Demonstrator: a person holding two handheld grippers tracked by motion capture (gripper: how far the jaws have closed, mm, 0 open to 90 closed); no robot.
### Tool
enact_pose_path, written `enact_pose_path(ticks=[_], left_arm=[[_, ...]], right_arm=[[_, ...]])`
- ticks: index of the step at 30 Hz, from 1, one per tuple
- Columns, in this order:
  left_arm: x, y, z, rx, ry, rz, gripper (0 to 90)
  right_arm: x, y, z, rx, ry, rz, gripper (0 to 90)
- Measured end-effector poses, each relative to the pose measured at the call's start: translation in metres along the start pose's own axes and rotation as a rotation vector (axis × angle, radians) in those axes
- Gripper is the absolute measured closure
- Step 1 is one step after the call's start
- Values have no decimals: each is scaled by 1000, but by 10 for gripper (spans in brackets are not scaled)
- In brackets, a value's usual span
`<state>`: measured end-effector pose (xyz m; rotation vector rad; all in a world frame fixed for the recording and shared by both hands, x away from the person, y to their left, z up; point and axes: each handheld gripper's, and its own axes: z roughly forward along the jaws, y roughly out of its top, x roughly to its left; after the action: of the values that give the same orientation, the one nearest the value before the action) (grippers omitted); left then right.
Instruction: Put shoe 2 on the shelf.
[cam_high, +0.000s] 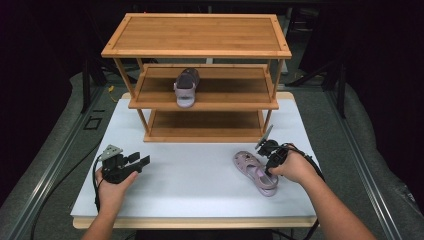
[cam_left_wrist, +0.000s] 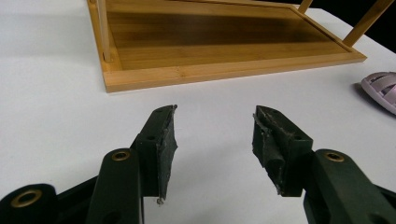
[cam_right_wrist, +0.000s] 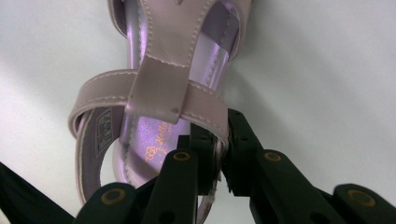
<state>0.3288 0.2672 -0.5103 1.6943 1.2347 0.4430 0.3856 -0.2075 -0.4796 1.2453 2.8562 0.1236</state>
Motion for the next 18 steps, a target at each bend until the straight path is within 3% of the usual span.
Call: enact_pose_path(ticks=[2,4,9,11,12,16,17,18], left_arm=[[0,0,0,0,0,-1,486],[0,0,0,-2,-1,-1,486],[0,0,0,1,0,-3,486],[0,0,0,1,0,-3,486],[0,0,0,1,1,-3,486],[0,0,0,1,2,-6,486],[1,0,0,0,2,-6,486],[1,0,0,-1,3,-7,486]], right_arm=[[2,-1,0,-29,-3,-2,835],[5,0,-2,-30,-41,-9,835],[9,-1,-5,-69,-43,-7,836],[10,-2,-7,-90,-21,-7,836],[11,-1,-9,-70,-29,-10,836],[15,-3,-11,-119,-22,-18,836],[17,-4,-13,-116,-52,-18,836],[19,-4,-14,-128,-48,-20,836]])
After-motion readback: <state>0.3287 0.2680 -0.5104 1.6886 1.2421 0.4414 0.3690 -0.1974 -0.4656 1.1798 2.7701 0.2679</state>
